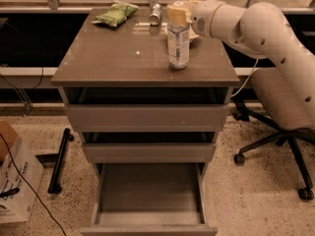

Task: Pick blue plastic bottle from bottom drawer and place on counter

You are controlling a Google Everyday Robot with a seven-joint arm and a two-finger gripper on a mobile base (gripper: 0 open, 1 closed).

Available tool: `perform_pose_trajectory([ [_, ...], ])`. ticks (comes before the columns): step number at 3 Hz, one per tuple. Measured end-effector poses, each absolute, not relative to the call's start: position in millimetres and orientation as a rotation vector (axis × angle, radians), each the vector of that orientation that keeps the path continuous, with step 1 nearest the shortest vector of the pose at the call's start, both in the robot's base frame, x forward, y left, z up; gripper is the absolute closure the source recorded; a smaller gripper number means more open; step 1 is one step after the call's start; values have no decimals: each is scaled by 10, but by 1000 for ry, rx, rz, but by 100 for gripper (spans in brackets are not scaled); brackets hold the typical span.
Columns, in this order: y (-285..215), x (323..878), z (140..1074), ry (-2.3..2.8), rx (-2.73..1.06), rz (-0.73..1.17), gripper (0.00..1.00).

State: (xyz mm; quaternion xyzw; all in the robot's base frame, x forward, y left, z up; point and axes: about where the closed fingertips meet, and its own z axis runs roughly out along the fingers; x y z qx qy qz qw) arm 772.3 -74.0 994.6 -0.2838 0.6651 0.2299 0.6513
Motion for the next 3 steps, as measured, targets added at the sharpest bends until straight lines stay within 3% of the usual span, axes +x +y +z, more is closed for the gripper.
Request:
perform_pose_trajectory([
  [2, -689, 7730, 9932, 1512, -646, 532, 15],
  [3, -665, 7730, 9929, 1512, -649, 535, 0],
])
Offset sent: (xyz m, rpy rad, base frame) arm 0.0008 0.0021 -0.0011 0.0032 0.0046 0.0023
